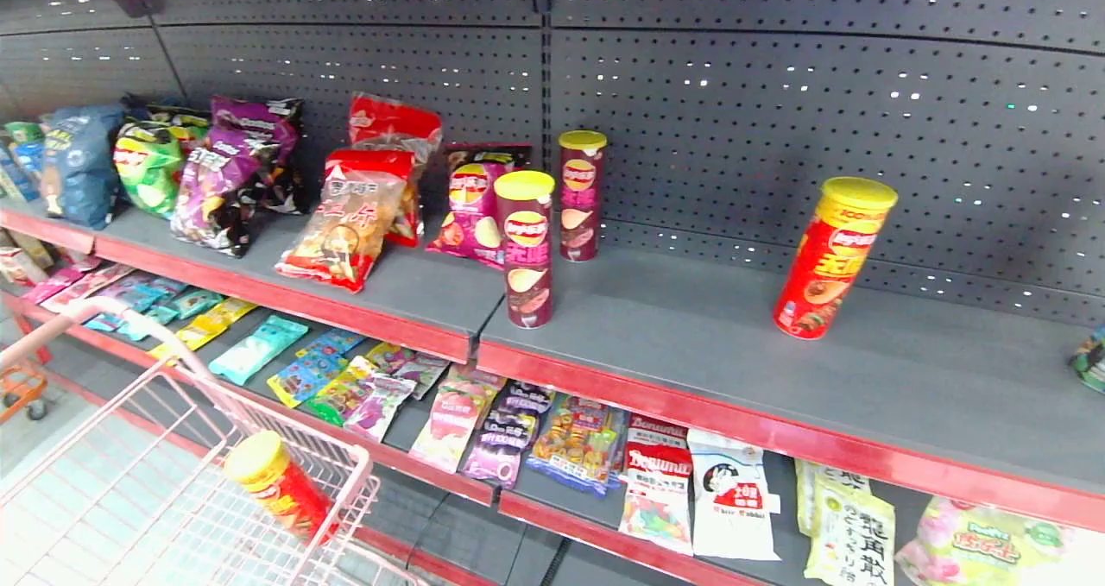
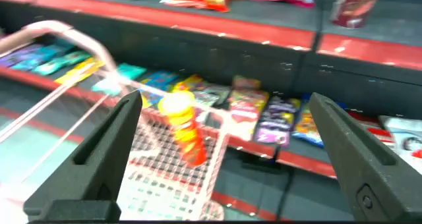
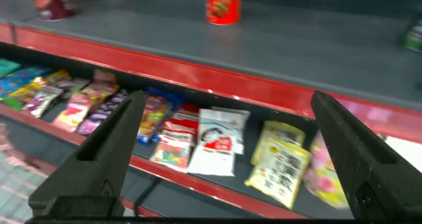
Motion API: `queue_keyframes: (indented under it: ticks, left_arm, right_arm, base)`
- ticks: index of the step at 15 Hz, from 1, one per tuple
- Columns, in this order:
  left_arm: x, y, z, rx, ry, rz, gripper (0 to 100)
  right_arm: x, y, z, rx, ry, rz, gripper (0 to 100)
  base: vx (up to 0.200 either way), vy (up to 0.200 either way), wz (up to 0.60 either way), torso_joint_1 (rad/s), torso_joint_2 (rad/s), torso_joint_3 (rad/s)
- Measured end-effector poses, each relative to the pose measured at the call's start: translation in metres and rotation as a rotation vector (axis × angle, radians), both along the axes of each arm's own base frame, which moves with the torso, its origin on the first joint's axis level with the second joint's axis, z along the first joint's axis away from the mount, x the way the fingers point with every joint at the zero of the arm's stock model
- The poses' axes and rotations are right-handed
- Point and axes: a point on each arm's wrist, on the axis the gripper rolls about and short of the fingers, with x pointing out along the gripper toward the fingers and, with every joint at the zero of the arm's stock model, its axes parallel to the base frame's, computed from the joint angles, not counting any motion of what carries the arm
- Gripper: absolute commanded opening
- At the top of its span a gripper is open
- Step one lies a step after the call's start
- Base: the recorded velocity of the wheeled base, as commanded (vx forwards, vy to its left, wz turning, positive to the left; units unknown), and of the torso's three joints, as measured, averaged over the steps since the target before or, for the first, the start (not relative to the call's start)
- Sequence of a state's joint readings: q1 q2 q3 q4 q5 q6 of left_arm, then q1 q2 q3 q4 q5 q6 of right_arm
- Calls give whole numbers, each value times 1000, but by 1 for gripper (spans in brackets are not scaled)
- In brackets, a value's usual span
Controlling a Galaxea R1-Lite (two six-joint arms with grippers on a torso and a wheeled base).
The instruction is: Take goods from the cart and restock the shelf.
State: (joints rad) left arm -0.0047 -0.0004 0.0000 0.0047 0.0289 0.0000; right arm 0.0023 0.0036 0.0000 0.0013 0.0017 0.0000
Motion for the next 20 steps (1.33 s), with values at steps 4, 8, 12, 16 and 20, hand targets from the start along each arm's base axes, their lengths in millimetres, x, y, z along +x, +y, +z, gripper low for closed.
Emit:
queue_keyframes:
  ticks: [4, 8, 12, 16, 20]
  left_arm:
    - [0, 0, 0, 0, 0, 0, 100]
    - [0, 0, 0, 0, 0, 0, 100]
    - [0, 0, 0, 0, -1, 0, 100]
    - [0, 0, 0, 0, 0, 0, 100]
    - [0, 0, 0, 1, -1, -1, 100]
  right_arm:
    - [0, 0, 0, 0, 0, 0, 100]
    - [0, 0, 0, 3, 1, -1, 100]
    - [0, 0, 0, 5, 0, -2, 100]
    - [0, 0, 0, 5, 0, 0, 100]
    - [0, 0, 0, 5, 0, 0, 100]
  base:
    - [0, 0, 600, -1, 2, 0]
    - [0, 0, 300, 2, 1, 1]
    - [0, 0, 0, -49, 111, 65]
    - [0, 0, 0, -144, 343, 188]
    - [0, 0, 0, -146, 338, 194]
